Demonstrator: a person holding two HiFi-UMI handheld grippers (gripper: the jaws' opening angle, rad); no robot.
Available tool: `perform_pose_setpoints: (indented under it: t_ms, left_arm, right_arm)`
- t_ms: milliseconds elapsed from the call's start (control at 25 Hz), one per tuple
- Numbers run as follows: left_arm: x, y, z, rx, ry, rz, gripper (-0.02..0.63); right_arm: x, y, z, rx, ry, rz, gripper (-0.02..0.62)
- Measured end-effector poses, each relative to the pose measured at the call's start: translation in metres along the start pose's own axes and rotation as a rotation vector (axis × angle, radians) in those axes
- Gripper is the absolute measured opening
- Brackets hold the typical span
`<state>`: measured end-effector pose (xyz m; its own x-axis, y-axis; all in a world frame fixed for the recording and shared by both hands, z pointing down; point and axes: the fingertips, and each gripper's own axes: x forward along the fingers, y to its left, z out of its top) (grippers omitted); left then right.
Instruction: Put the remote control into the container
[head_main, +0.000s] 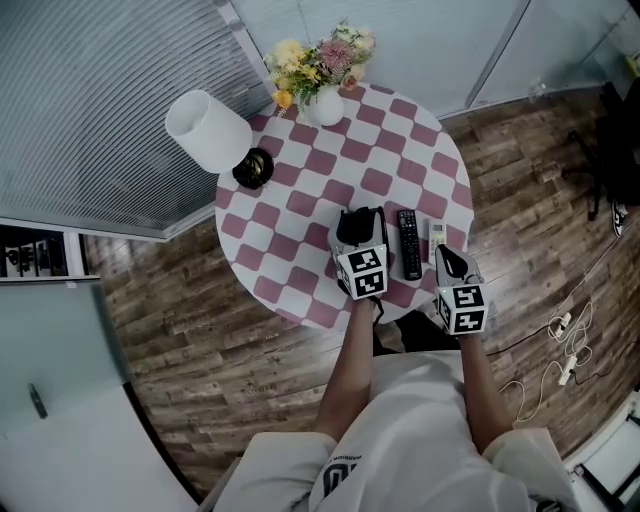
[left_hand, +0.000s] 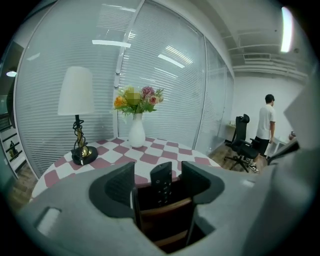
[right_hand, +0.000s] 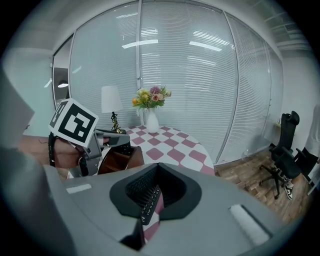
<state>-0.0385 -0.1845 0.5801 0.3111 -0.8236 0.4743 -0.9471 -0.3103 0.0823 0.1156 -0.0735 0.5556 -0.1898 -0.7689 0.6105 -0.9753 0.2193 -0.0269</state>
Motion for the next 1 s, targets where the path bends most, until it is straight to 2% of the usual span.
perform_pose_setpoints:
  t_ms: [280,520,640,840,1000]
  left_arm:
    - [-0.038,0.022,0.017,0.001,-0.055,0.019,0.290]
    - [-0.073,0.039,0.022,0.012,-0.092,0.053,0.123]
    - [-0.090,0.040,0.022,0.031,-0.099,0.062,0.105]
    - [-0.116,0.036,0.013,0.043,-0.106,0.054,0.006]
    - [-0.130,0.030,0.003,0.043,-0.100,0.040,0.006]
  right_arm:
    - [-0.002,0.009,0.010,0.036,-0.050,-0.014,0.002]
    - [-0.011,0.020,0.014,0.066,-0.088,-0.025,0.002]
    - [-0.016,0.025,0.013,0.070,-0.095,-0.035,0.002]
    - [-0.027,0.036,0.005,0.086,-0.106,-0.048,0.002]
    - [-0.030,0.032,-0.003,0.131,-0.105,-0.084,0.002]
